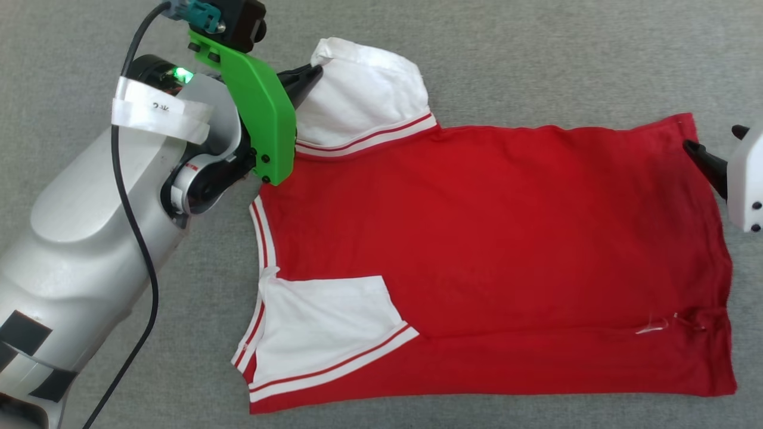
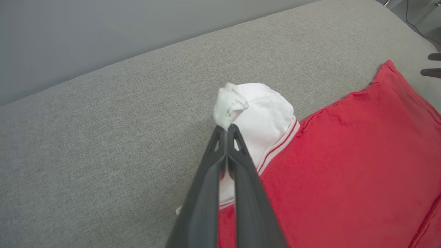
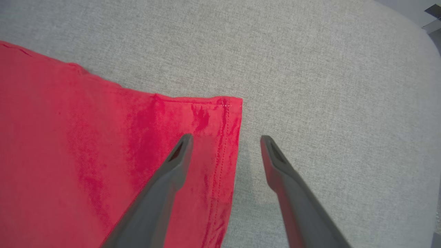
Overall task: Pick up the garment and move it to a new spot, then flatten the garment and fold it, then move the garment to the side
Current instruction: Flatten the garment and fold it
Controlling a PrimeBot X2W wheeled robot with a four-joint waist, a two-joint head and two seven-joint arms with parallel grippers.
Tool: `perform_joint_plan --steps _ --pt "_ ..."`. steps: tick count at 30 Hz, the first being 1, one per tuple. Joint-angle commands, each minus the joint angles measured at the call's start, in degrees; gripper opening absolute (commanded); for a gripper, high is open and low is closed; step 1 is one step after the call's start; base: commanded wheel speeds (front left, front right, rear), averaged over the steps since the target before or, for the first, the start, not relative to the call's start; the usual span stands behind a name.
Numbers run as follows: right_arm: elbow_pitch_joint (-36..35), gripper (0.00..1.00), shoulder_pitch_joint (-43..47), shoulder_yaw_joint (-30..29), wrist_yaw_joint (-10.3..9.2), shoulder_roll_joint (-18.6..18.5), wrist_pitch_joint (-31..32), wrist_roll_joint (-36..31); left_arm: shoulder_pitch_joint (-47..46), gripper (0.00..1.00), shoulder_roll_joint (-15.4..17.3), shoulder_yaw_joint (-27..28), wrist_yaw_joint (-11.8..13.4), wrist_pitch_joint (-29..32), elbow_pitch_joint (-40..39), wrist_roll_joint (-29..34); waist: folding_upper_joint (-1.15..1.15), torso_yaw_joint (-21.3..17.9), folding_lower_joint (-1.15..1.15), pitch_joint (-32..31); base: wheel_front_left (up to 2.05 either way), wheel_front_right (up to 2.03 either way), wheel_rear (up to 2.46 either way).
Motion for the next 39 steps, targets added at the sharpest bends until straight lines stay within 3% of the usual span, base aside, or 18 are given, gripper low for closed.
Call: perform_joint_plan --steps 1,11,18,19,20,28,39 --pt "1.06 1.0 -1.75 0.77 -0.06 -0.31 0.68 0.54 0.66 0.0 0.35 -0.04 0.58 0.07 -1.04 0.4 0.0 1.86 0.0 1.72 0.0 0.0 0.0" --pt "9.45 1.0 -8.53 6.41 -0.06 -2.26 2.73 -0.07 0.85 0.0 0.74 -0.51 2.12 -0.26 -7.5 1.65 0.0 4.5 0.0 4.58 0.0 0.0 0.0" --pt "12.71 0.98 -7.2 12.47 -0.06 -2.87 5.09 3.5 1.34 0.0 1.0 -0.89 2.08 -0.94 -9.09 2.1 0.0 5.52 0.0 5.31 0.0 0.0 0.0" --pt "12.9 0.43 -6.96 13.05 -0.06 -2.96 5.27 4.01 1.44 0.0 1.02 -0.94 2.07 -1.06 -9.03 2.16 0.0 5.56 0.0 5.28 0.0 0.0 0.0" --pt "13.06 0.0 -6.74 13.78 -0.06 -3.18 5.15 4.53 1.62 0.0 0.99 -0.98 2.06 -1.19 -8.9 2.09 0.0 5.58 0.0 5.2 0.0 0.0 0.0" --pt "15.29 0.0 -6.95 11.97 -0.06 -2.73 -1.47 5.56 3.17 0.0 1.31 -0.28 2.44 -3.95 -6.03 2.09 0.0 4.79 0.0 2.99 0.0 0.0 0.0" --pt "17.73 0.0 -3.09 6.07 -0.06 -1.3 -17.48 5.88 8.86 0.0 1.49 0.3 2.49 -8.12 -2.3 0.08 0.0 3.22 0.0 -4.21 0.0 0.0 0.0"
